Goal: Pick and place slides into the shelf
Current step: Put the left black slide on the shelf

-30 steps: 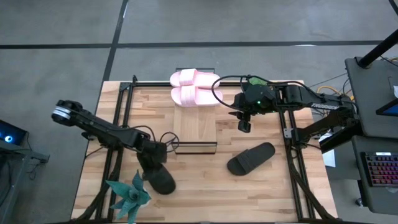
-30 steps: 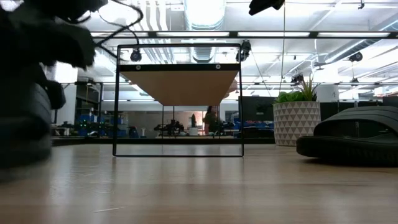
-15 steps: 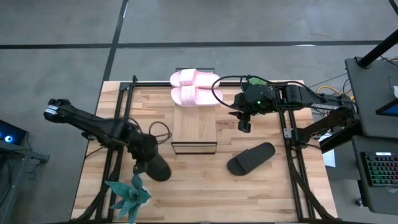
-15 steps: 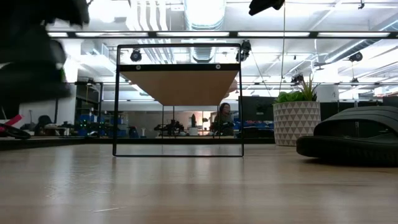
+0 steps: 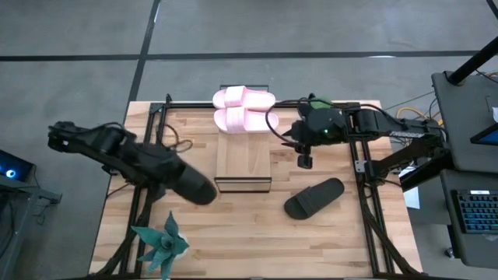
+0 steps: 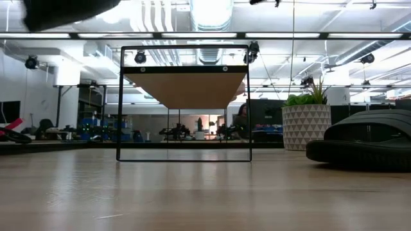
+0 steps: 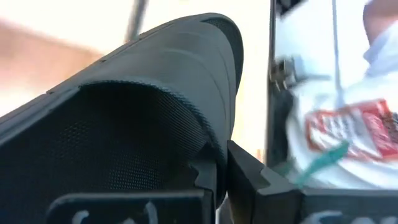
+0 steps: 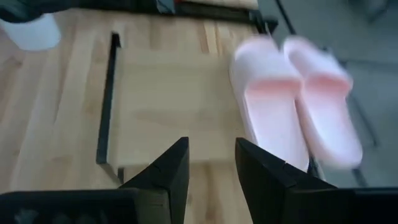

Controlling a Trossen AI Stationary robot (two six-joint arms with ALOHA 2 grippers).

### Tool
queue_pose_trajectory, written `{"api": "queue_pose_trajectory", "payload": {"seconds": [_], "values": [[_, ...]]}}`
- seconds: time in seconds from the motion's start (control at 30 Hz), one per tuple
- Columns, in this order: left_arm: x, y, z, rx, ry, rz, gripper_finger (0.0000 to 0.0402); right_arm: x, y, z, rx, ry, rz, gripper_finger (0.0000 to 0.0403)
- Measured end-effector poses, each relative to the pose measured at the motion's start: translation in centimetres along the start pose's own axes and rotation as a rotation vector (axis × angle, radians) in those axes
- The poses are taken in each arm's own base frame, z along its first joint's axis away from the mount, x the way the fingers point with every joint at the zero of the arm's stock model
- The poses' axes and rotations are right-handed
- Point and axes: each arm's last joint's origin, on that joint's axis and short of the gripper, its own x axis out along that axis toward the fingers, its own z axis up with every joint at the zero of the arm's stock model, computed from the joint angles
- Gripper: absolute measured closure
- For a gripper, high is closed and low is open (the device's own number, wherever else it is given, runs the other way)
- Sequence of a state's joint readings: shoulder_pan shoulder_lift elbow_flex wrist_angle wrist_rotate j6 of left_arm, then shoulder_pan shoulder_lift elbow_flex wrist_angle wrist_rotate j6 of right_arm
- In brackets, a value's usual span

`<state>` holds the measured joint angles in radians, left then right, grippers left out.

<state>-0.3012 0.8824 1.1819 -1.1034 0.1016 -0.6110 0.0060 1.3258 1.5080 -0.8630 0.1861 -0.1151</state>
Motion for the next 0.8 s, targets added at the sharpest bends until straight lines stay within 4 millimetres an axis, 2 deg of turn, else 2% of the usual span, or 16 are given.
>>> {"api": "queue_pose_trajectory", "payload": {"seconds": [0.13, 0.23, 0.37, 0.47, 0.63, 0.8], "values": [[-2.4, -0.2, 1.4, 0.038, -0.253, 0.206, 0.0401, 0.3, 1.5, 1.0, -0.182, -0.138, 0.018, 0.0285], [-3.3, -0.2, 2.4, 0.017, -0.454, 0.362, 0.0401, 0.5, 3.0, 1.6, -0.364, -0.236, 0.009, 0.0289], [-3.8, -1.0, 3.6, 0.084, -0.573, 0.314, 0.0401, 1.0, 5.2, 1.8, -0.577, -0.323, -0.158, 0.0295], [-3.4, -1.7, 4.2, 0.119, -0.566, 0.206, 0.0401, 1.6, 6.9, 1.5, -0.789, -0.335, -0.323, 0.03], [-2.1, -1.9, 4.6, 0.141, -0.516, 0.221, 0.0401, 3.5, 9.0, 0.6, -1.232, -0.279, -0.417, 0.0304], [-1.0, -2.0, 4.9, 0.164, -0.484, 0.245, 0.0402, 5.4, 9.9, 0.5, -1.444, -0.222, -0.452, 0.0284]]}}
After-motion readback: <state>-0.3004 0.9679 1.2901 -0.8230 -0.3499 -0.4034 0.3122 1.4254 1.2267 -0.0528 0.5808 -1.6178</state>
